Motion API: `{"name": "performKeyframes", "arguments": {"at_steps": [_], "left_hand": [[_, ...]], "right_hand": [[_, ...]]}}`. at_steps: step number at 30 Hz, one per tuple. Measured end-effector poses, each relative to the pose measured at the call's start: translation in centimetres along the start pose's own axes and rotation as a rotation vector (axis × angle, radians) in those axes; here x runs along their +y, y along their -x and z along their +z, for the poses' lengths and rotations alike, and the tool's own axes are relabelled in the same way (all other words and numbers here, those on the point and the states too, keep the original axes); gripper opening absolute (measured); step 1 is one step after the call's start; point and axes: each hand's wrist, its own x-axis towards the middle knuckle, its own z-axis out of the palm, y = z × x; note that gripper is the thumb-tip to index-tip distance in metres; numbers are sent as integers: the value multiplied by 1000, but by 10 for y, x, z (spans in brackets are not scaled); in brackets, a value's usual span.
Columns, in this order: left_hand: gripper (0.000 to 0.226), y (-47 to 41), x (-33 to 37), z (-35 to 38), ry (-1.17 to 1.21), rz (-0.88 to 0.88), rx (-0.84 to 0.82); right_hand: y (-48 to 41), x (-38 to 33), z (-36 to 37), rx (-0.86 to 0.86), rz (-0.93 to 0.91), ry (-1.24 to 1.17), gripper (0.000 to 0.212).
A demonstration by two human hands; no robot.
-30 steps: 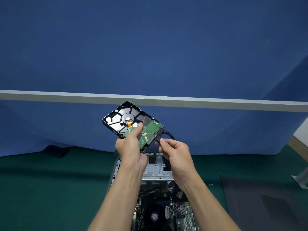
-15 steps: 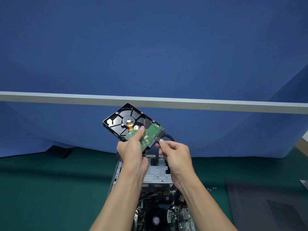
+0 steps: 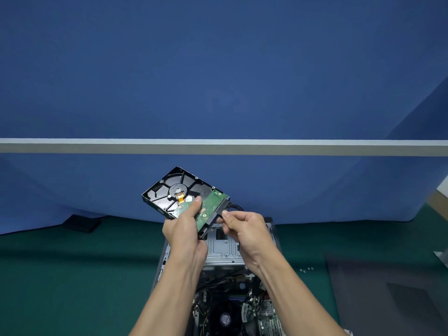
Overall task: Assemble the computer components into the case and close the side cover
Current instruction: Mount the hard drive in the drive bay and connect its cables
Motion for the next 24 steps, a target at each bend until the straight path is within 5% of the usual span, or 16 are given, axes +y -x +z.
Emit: {"name": "performKeyframes", "arguments": {"at_steps": [6, 13, 16, 18, 21, 24], "left_hand": [[37, -15, 0, -3, -41, 202, 171], [31, -28, -25, -22, -342, 435, 190], [29, -28, -41, -30, -459, 452, 134], [29, -27, -55, -37, -513, 411, 110], [28, -26, -81, -49, -549, 254, 70], [30, -22, -102, -59, -576, 83, 41]], "right_hand": [[-3, 19, 13, -63, -33, 108, 19], [16, 54, -27, -132, 64, 306, 18], [27, 57, -54, 72, 64, 255, 14], [31, 69, -72, 240, -6, 645, 21], [44, 93, -82, 12, 72, 1008, 52], [59, 116, -92, -229, 293, 970, 39]]}}
